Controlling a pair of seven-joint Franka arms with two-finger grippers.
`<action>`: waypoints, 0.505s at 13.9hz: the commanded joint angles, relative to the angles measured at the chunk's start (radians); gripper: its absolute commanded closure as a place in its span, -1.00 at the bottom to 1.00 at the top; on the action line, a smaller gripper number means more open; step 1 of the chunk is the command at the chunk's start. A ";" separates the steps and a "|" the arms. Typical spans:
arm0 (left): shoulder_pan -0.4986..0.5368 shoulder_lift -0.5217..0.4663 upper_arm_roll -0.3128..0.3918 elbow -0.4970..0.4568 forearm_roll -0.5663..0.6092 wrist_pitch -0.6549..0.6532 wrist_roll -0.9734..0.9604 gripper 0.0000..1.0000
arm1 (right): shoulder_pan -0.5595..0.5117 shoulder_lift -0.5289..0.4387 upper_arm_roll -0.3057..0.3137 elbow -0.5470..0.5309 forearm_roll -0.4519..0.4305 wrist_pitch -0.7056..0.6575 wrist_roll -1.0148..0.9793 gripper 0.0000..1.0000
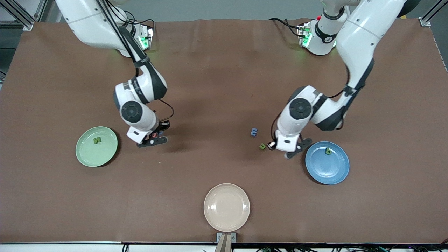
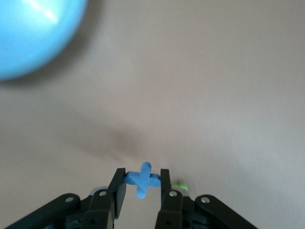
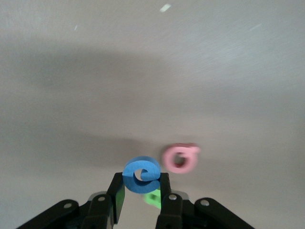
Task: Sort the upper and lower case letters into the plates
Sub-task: 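Drop the c on the green plate while the left gripper drops x on blue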
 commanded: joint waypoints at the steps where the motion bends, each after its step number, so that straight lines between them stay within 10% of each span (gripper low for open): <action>1: 0.088 -0.057 -0.004 -0.067 0.065 -0.003 0.064 1.00 | -0.154 -0.088 0.010 -0.018 -0.009 -0.045 -0.228 0.64; 7: 0.280 -0.038 -0.012 -0.090 0.105 0.015 0.239 0.95 | -0.442 -0.060 0.011 -0.044 -0.095 0.099 -0.570 0.64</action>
